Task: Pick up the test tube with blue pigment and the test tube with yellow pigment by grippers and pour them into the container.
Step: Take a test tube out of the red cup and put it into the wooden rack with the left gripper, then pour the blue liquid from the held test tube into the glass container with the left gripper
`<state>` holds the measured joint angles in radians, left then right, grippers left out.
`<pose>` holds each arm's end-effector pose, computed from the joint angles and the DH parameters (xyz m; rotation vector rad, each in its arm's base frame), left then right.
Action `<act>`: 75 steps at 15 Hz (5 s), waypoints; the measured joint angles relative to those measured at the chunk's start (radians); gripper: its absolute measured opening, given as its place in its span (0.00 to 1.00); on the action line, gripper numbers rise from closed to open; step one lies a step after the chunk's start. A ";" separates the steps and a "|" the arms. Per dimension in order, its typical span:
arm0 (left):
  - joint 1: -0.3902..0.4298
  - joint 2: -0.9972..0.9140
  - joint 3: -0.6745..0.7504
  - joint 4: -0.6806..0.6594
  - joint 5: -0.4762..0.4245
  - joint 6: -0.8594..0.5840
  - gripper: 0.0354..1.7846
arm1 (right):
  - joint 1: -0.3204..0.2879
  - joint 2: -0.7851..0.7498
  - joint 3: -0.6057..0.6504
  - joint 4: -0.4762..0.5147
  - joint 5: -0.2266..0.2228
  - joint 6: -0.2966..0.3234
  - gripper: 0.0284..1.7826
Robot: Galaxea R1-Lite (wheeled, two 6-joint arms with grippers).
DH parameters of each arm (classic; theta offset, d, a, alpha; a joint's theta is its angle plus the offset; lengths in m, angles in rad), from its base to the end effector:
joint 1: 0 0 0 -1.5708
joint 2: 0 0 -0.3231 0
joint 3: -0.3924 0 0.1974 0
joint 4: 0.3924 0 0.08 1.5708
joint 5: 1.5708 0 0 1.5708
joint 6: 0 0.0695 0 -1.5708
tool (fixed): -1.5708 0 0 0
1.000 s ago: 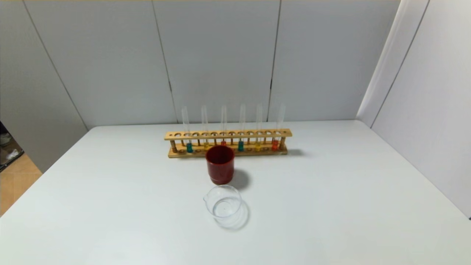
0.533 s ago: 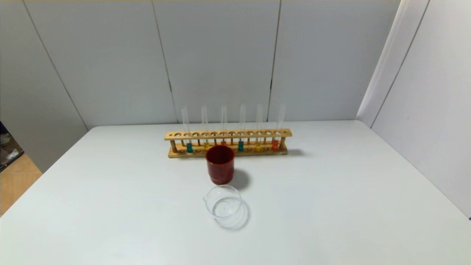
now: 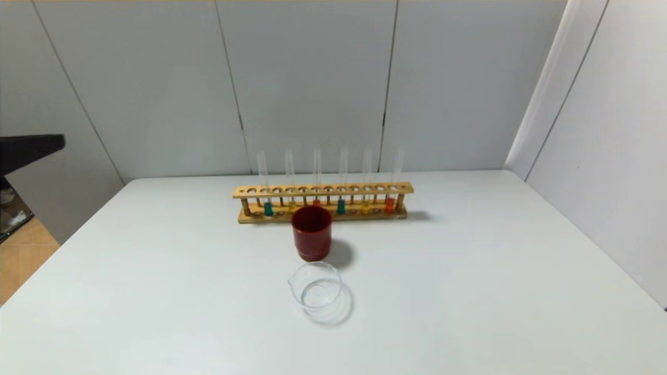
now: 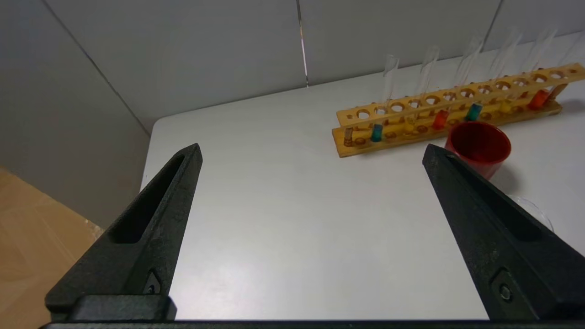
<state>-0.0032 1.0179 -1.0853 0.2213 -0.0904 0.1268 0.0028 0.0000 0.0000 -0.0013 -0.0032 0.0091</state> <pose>0.1547 -0.0068 0.3397 0.1197 0.1477 -0.1030 0.0088 -0.0002 0.0757 0.0091 -0.0013 -0.0004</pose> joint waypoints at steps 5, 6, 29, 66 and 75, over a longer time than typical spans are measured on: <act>-0.086 0.302 -0.134 -0.081 0.001 -0.028 0.95 | 0.000 0.000 0.000 0.000 0.000 0.000 0.97; -0.109 0.355 -0.145 -0.108 0.003 -0.045 0.95 | 0.000 0.000 0.000 0.000 0.000 0.000 0.97; -0.321 0.900 -0.268 -0.439 0.159 -0.227 0.95 | 0.000 0.000 0.000 0.000 0.000 0.000 0.97; -0.296 1.076 -0.313 -0.488 0.163 -0.211 0.49 | 0.000 0.000 0.000 0.000 0.000 0.000 0.97; -0.297 1.075 -0.318 -0.489 0.163 -0.212 0.13 | 0.000 0.000 0.000 0.000 0.000 0.000 0.97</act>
<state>-0.3006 2.0928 -1.4036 -0.2679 0.0726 -0.0855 0.0028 0.0000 0.0000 -0.0013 -0.0028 0.0091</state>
